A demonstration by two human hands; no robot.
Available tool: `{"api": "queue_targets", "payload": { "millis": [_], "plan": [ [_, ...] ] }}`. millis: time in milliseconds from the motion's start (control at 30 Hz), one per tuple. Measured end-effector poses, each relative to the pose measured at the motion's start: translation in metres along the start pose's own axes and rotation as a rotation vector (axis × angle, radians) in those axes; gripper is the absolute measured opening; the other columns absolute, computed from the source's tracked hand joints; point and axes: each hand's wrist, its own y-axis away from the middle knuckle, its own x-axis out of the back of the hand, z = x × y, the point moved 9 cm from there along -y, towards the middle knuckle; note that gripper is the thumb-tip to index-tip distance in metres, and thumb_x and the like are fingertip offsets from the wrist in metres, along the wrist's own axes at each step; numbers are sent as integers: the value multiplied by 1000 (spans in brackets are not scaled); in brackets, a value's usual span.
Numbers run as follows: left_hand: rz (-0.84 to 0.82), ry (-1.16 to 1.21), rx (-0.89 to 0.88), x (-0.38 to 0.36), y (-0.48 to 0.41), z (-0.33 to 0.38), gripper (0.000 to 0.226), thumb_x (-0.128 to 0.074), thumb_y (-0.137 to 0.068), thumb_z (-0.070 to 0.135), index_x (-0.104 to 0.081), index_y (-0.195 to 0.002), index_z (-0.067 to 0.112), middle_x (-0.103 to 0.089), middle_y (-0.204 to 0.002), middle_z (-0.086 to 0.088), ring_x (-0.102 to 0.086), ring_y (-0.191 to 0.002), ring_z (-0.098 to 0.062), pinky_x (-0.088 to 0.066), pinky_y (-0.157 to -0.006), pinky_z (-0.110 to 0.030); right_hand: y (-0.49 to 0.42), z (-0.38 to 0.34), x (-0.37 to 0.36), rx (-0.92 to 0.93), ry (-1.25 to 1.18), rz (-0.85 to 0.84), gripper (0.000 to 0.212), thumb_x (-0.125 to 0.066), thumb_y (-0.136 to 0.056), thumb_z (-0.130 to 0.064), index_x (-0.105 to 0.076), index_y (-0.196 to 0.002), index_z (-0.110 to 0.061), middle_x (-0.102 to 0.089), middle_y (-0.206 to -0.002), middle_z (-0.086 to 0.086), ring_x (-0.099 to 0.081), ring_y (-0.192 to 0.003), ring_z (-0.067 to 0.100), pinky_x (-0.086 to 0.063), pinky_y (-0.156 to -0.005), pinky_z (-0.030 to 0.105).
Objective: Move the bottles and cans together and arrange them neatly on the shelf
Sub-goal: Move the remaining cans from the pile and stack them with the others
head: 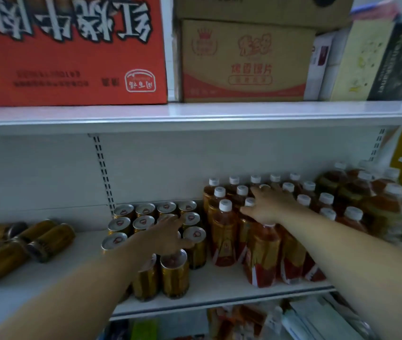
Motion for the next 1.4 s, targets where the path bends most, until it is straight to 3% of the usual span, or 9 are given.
{"api": "queue_targets", "payload": {
  "millis": [167, 367, 567, 700, 833, 1067, 1167, 1300, 1400],
  "plan": [
    [79, 57, 87, 48, 63, -71, 73, -63, -80, 51, -35, -141, 23, -39, -146, 0, -41, -129, -19, -34, -104, -32, -6, -95, 45, 169, 1, 152, 60, -46, -90, -55, -40, -137, -19, -49, -136, 10, -44, -123, 31, -39, -98, 43],
    [115, 9, 183, 98, 175, -166, 71, -59, -83, 54, -32, -143, 26, -35, -149, 1, -39, -130, -19, -30, -104, -30, 1, -287, 39, 367, -23, 85, 65, -46, -89, -58, -37, -140, -19, -48, -138, 10, -46, -122, 32, -38, -97, 43],
    [166, 55, 307, 119, 285, -287, 63, -64, -83, 46, -42, -138, 24, -41, -144, 1, -42, -120, -11, -26, -90, -12, 27, -475, 0, 515, -43, -8, 72, -48, -87, -62, -33, -145, -22, -44, -145, 10, -44, -126, 33, -40, -97, 43],
    [200, 107, 477, 127, 350, -366, 64, -62, -84, 49, -41, -139, 26, -36, -148, 0, -39, -130, -17, -29, -102, -24, 50, -577, -19, 614, -95, -44, 58, -52, -83, -61, -48, -128, -25, -53, -134, 7, -50, -118, 30, -41, -87, 37],
    [237, 111, 557, 140, 388, -422, 59, -60, -85, 49, -43, -137, 27, -39, -146, 0, -40, -130, -18, -31, -105, -28, 55, -653, -33, 683, -69, -68, 56, -52, -85, -59, -50, -128, -23, -53, -133, 7, -51, -119, 29, -36, -80, 35],
    [304, 158, 626, 163, 399, -506, 54, -60, -88, 44, -45, -136, 25, -40, -145, 0, -42, -128, -19, -31, -100, -24, 21, -745, -54, 687, -171, -96, 53, -54, -85, -55, -52, -124, -19, -53, -130, 10, -52, -115, 29, -38, -78, 31],
    [351, 177, 639, 177, 385, -547, 55, -63, -87, 39, -45, -136, 21, -43, -140, -4, -43, -124, -21, -32, -98, -26, -6, -775, -77, 600, -257, -151, 60, -55, -87, -52, -42, -134, -16, -39, -143, 13, -49, -119, 32, -43, -83, 33],
    [392, 103, 650, 196, 361, -594, 60, -67, -83, 36, -45, -137, 18, -44, -136, -9, -40, -122, -29, -33, -98, -32, -28, -801, -106, 501, -293, -191, 88, -52, -87, -59, -6, -152, -22, -2, -159, 15, -36, -135, 37, -41, -97, 40],
    [409, -19, 641, 206, 341, -628, 70, -66, -81, 45, -37, -141, 22, -37, -144, -5, -35, -127, -29, -33, -100, -36, -34, -818, -135, 453, -343, -237, 89, -51, -84, -64, -8, -153, -27, 9, -159, 12, -39, -133, 36, -40, -97, 40]
  ]
}}
